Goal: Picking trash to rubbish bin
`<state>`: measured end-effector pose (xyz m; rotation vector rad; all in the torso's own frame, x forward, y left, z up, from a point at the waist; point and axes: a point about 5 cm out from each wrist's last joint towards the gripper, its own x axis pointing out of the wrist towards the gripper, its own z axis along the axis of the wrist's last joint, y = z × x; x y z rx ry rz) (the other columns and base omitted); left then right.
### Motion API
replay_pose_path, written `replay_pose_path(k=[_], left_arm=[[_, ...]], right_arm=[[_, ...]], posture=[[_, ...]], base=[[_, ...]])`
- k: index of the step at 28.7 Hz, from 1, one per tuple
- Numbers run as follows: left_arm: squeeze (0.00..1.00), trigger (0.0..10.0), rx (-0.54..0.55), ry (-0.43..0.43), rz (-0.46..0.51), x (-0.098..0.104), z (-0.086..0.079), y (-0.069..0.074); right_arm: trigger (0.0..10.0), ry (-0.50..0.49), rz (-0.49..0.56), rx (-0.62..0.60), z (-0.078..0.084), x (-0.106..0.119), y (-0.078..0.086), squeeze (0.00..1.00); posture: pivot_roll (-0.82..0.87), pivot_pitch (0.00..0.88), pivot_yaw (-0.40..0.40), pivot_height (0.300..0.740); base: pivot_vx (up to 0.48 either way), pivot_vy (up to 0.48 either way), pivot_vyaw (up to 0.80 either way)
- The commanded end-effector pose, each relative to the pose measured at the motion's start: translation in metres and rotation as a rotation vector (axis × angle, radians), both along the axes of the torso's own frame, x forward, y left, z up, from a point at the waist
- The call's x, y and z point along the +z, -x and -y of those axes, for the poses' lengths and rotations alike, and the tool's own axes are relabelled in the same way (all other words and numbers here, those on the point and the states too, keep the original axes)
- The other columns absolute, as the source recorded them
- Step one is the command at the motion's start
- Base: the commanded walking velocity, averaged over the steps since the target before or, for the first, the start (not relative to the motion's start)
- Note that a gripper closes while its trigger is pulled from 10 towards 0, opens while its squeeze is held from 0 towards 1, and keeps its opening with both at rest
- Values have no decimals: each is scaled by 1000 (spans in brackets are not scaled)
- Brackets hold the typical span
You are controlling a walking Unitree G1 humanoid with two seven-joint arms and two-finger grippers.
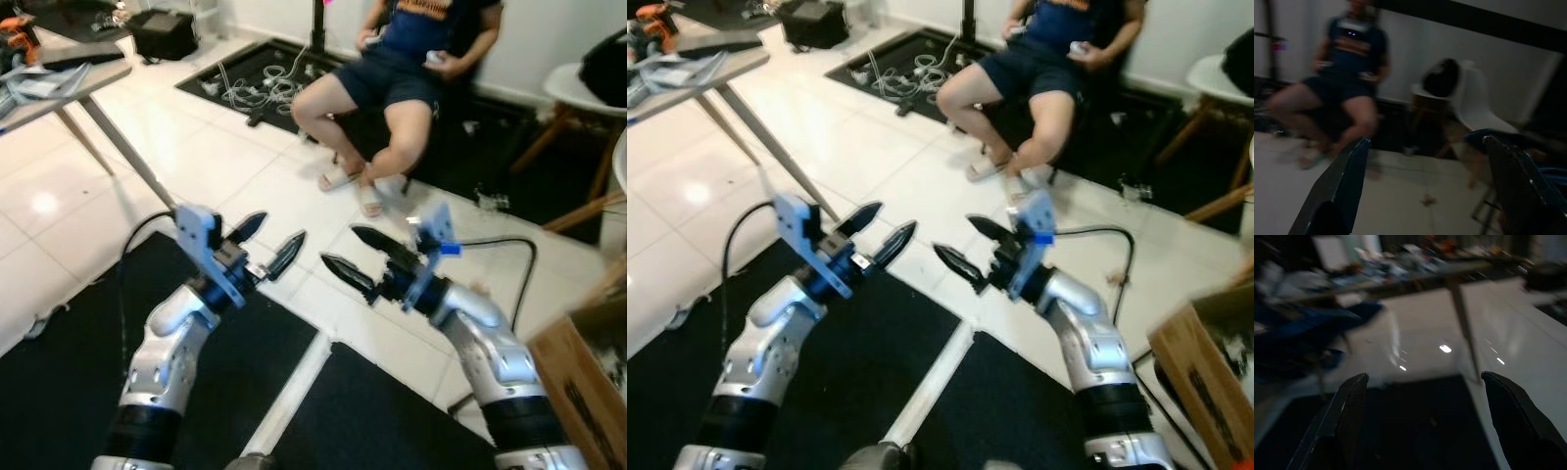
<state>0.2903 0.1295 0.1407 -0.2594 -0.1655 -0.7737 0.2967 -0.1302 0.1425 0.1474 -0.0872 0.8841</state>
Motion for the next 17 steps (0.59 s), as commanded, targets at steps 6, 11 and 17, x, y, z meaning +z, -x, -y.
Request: replay_pose_path(k=[6,11,17], left_arm=[[0,10000,-19,7,-15,-6,2,3],[0,10000,-23,10,-15,-7,2,4],[0,10000,-24,11,-13,-7,2,4]], right_arm=[[10000,14,-17,-6,3,-6,2,0],[10000,16,-16,-5,4,-7,3,0],[10000,17,-15,-4,4,-7,3,0]], posture=[[5,0,-9,740],[5,0,-9,740],[5,0,-9,740]], base=[[0,0,794],[0,0,794],[0,0,793]])
